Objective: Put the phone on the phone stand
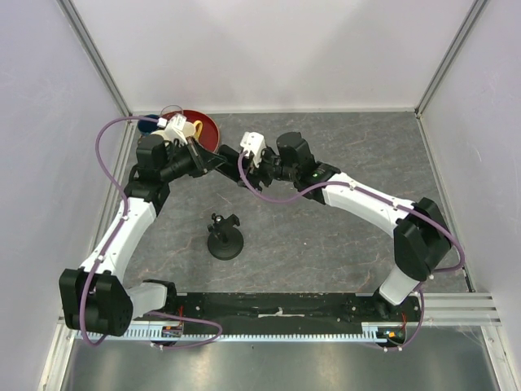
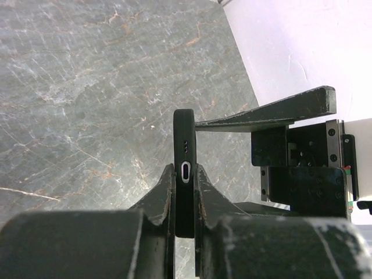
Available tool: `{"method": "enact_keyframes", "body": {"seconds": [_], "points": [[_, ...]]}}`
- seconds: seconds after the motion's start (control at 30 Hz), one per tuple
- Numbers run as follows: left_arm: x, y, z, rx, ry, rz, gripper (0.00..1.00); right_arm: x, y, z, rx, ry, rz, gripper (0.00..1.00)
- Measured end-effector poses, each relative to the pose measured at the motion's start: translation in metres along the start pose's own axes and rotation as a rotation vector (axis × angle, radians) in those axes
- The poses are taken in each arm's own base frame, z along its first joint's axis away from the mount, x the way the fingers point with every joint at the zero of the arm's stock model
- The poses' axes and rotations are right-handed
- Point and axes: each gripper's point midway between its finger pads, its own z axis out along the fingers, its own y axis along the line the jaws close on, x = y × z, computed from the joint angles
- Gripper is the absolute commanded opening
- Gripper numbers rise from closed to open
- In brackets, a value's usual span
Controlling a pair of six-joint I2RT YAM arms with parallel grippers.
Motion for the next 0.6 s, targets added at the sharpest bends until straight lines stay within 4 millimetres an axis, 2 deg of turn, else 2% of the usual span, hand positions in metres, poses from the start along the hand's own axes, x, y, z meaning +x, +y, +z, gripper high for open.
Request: {"method": "enact_keyframes", "body": {"seconds": [0.07,0.17,0.33,0.5,0.6], "points": [[-0.004,0.0,-0.001,-0.004,-0.023,0.012,0.02,-0.003,-0.002,0.004,0.004,-0.004,0.02,0.98],[-0.005,0.002,-0.009,-0.026,-0.073,0.031,0.02,-0.018,-0.008,0.014,0.008,-0.033,0.075,0.98],[-0.028,-0.004,-0.037,-0.081,-0.259,0.105,0.02,-0.044,-0.009,0.031,-0.027,-0.082,0.216,0.98],[-0.045,-0.014,-0.066,-0.113,-0.405,0.172,0.02,-0.077,-0.003,0.032,-0.088,-0.182,0.396,0.98],[-0.048,-0.013,-0.083,-0.129,-0.472,0.188,0.02,-0.094,-0.022,0.025,-0.082,-0.292,0.554,0.98]]}}
